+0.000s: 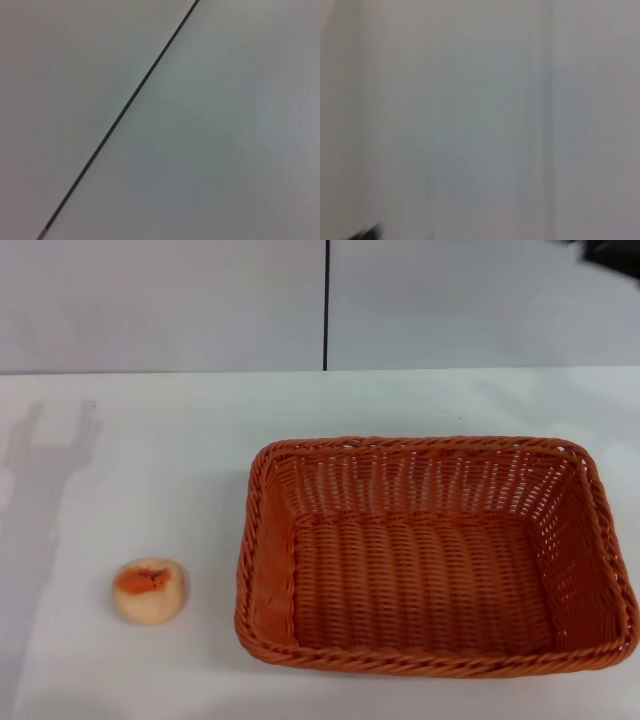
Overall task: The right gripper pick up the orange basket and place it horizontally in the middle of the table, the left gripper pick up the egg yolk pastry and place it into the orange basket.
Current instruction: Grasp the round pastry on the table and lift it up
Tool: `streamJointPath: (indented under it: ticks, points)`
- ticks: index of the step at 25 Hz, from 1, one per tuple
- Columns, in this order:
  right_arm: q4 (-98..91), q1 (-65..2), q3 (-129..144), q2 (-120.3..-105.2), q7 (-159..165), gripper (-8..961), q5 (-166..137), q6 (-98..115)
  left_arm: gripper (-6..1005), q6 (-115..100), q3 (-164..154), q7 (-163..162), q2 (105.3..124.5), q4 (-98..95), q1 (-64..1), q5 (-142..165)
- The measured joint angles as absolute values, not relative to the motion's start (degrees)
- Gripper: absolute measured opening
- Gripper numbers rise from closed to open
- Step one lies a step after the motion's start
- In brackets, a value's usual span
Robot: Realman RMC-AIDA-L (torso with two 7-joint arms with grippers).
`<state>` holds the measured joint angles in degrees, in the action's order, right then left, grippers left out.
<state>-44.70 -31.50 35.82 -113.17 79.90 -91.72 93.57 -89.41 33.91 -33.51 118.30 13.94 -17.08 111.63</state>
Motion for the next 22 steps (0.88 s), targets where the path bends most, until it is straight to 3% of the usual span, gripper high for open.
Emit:
streamJointPath:
  ticks: [3,5,15,16,17,18,21,22]
  points:
    - [-41.31,-25.60,29.91,-115.15,74.04,549,-82.94,93.20,784,-91.31,33.10,-34.45,118.22,11.38,-16.56,111.91]
    - [-37.85,-23.31,26.28,-115.70,71.49,551,-80.25,93.09,785,-93.33,32.55,-34.52,118.17,9.84,-16.13,112.78]
    - [-24.94,-17.21,14.22,-115.97,63.60,557,-78.64,90.33,785,-98.87,32.30,-39.64,117.71,0.87,-15.95,118.87]
    - [-24.94,-17.21,14.22,-115.97,63.60,558,-78.64,90.33,785,-101.90,29.54,-44.96,116.45,-6.13,-16.94,121.47]
    - [-24.84,-16.82,14.11,-115.97,63.58,558,-78.63,89.85,785,-101.90,29.54,-44.96,116.45,-6.13,-16.94,121.47]
    - [-24.67,-16.34,13.63,-115.98,63.56,559,-78.59,89.30,785,-104.48,24.53,-47.76,114.50,-9.41,-17.37,122.03]
    - [-24.47,-16.13,13.03,-116.02,63.54,561,-78.56,89.19,785,-104.48,24.53,-47.76,114.50,-9.41,-17.37,122.03]
    - [-24.30,-16.09,12.81,-116.04,63.52,562,-78.55,89.16,785,-107.46,16.26,-50.77,111.91,-12.34,-17.46,122.09]
